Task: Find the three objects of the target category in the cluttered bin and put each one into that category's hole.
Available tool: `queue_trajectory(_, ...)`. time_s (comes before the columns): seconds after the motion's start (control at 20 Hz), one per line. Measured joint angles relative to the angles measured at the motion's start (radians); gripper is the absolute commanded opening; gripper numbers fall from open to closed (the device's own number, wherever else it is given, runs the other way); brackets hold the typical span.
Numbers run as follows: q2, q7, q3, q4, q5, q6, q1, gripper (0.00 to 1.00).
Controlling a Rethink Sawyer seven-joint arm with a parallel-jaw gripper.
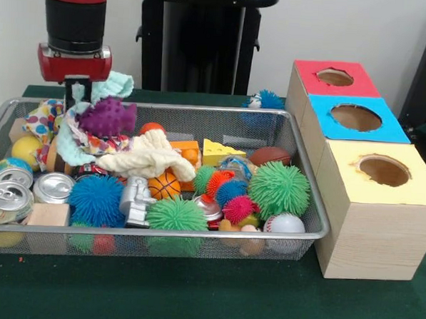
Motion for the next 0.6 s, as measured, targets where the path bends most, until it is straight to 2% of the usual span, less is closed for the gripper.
queue_trajectory(0.05, 0.001, 0.0, 0.01, 0.0, 0.0, 0.004, 0.006, 0.0)
queue_trajectory(0.1, 0.002, 0.0, 0.036, 0.0, 0.001, 0.005, 0.012, 1.0)
queue_trajectory(0.6, -0.001, 0.0, 0.061, 0.001, 0.016, 0.005, 0.032, 1.0)
